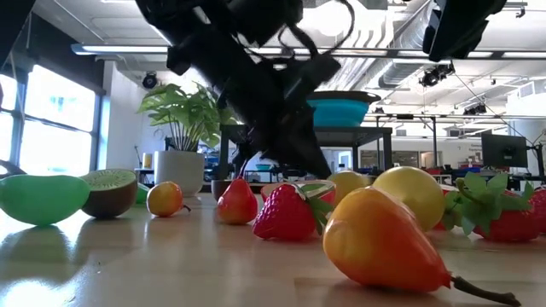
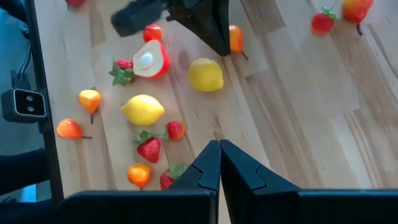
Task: Pick & Place Fruit
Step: Put the yellow lemon in the blue bowl on the shelf
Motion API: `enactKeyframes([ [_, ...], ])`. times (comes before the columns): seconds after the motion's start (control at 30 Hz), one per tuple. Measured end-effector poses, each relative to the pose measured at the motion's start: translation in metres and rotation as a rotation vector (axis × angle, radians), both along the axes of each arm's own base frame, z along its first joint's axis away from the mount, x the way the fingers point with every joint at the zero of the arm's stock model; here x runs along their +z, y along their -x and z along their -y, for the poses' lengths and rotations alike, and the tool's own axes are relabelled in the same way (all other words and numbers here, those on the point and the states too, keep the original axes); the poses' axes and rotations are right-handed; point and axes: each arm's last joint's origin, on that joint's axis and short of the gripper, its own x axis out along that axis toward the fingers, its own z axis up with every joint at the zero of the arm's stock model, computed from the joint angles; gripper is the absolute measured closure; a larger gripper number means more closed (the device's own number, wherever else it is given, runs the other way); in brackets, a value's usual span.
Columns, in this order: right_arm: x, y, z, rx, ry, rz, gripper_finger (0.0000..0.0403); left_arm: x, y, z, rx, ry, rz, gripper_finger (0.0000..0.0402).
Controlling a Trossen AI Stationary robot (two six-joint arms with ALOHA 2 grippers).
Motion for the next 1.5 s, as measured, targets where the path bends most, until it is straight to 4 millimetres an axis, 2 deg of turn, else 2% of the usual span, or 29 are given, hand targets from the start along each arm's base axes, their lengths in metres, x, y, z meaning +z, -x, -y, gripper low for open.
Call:
enactKeyframes([
  [0.23, 0.002, -0.002, 0.000, -0.029, -0.017, 0.028, 0.0400, 0.023, 0.001, 0.000, -0.065, -0.080, 0.084, 0.0402],
  [0.83, 0.002, -0.003, 0.001, -0.129, -0.014, 0.050, 0.0400, 0.024, 0.002, 0.006, -0.187, -0.163, 0.084, 0.0402],
  [0.97, 0.003, -0.004, 0.002, -0.162, -0.014, 0.062, 0.0400, 0.037, 0.006, 0.006, -0.218, -0.204, 0.110, 0.0402],
  [1.1, 0.004, -0.006, 0.001, -0.168, -0.021, 0.091, 0.0400, 0.044, 0.017, 0.003, -0.231, -0.243, 0.130, 0.0402],
  [1.3, 0.006, -0.008, 0.002, -0.197, 0.004, 0.130, 0.0400, 0.034, 0.048, -0.003, -0.217, -0.250, 0.120, 0.0402],
  [1.5, 0.007, -0.009, 0.002, -0.201, 0.001, 0.137, 0.0400, 0.044, 0.074, -0.007, -0.218, -0.252, 0.189, 0.0402],
])
